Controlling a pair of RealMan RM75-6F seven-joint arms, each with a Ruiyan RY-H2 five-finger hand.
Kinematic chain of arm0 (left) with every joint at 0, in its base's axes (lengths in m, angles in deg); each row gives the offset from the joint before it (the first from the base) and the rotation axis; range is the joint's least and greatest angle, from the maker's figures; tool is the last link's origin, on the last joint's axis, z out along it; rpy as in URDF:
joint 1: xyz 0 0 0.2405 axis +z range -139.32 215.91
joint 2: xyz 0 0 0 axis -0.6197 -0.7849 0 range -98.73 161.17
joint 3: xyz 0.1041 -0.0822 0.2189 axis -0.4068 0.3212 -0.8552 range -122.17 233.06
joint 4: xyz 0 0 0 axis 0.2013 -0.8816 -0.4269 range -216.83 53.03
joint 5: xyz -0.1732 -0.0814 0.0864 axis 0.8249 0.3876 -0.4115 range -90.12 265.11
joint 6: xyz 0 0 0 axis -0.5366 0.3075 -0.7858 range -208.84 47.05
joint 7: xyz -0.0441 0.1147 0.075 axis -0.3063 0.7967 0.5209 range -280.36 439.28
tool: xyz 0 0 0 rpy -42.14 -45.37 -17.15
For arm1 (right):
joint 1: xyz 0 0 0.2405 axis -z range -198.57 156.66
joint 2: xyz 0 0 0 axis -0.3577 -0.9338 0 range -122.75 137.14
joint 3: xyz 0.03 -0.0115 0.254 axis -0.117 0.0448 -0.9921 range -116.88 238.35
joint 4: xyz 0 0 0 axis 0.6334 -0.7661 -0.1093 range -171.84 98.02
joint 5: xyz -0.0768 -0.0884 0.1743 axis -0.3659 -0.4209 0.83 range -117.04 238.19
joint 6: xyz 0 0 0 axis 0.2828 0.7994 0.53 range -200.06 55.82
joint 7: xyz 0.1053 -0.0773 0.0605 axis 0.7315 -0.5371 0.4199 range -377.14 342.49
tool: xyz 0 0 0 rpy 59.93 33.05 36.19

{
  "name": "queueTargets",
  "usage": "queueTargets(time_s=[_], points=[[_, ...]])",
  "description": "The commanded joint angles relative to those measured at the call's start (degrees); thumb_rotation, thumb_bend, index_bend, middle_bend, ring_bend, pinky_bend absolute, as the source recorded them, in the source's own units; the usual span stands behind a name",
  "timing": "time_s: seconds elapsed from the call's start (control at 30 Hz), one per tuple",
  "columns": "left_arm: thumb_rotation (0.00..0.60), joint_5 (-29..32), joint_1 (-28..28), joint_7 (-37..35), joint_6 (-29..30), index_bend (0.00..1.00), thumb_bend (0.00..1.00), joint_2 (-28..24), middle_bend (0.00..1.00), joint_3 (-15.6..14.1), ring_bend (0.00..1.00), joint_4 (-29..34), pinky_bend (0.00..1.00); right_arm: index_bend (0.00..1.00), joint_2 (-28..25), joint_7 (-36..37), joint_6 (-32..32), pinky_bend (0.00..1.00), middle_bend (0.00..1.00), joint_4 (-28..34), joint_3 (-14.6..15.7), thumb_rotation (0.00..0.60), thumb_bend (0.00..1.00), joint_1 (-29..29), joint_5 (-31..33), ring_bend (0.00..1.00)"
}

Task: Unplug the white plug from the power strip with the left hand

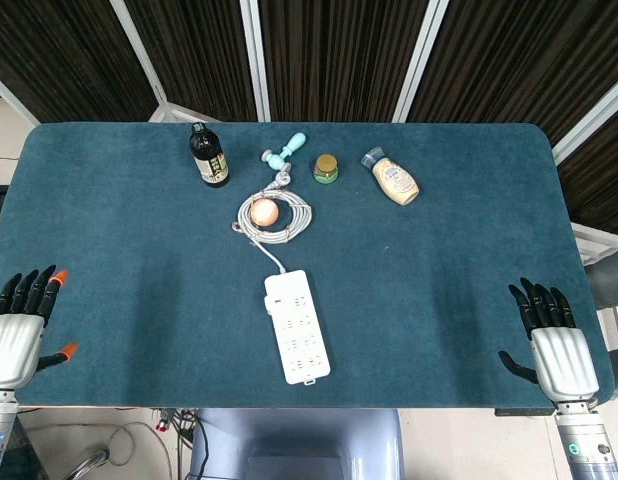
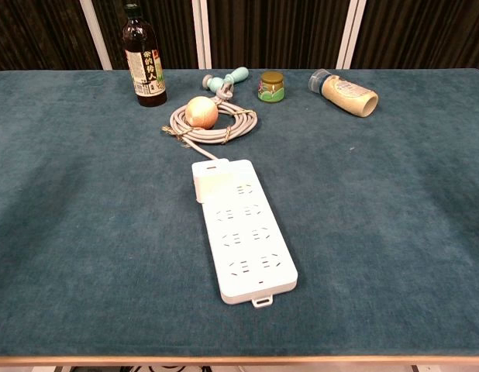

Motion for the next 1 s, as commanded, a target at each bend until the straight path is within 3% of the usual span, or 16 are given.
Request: queueTargets(time_s=[0.03, 0.4, 0.9, 1.0], points=[[0.6, -0.03, 0.01, -0.08, 0.02, 0.0, 0.0, 0.07, 0.0, 0.05, 0.0, -0.11, 0.0, 0.0, 0.13, -0.14, -0.07, 0.0, 0.0, -0.16, 0.05, 0.6, 0.27, -0.09, -0.23, 0.0], [0.6, -0.11, -0.15, -0.29, -0.82, 0.0, 0.0, -0.2, 0.0, -0.18, 0.0, 0.04, 0.0, 0.0, 0.53, -0.02, -0.24, 0.0, 0.0, -0.78, 0.88, 0.6, 0.27, -0.32, -2.2, 0.0], [0.6, -0.61, -1.25, 2.31, -2.91, 0.0, 0.0, 0.32, 0.0, -0.47, 0.0, 1.17, 0.0, 0.0, 1.34, 3.66, -2.24, 0.0, 0.0, -4.37, 3.44, 0.6, 0.27, -3.34, -11.03, 0.0], [0.6, -0.71, -2.35, 3.55, -3.94, 0.0, 0.0, 0.66, 0.0, 0.12, 0.0, 2.18, 0.0, 0.0, 1.69, 3.24, -3.12, 0.0, 0.0, -4.84, 3.75, 0.6, 0.38, -5.05, -14.21, 0.0]])
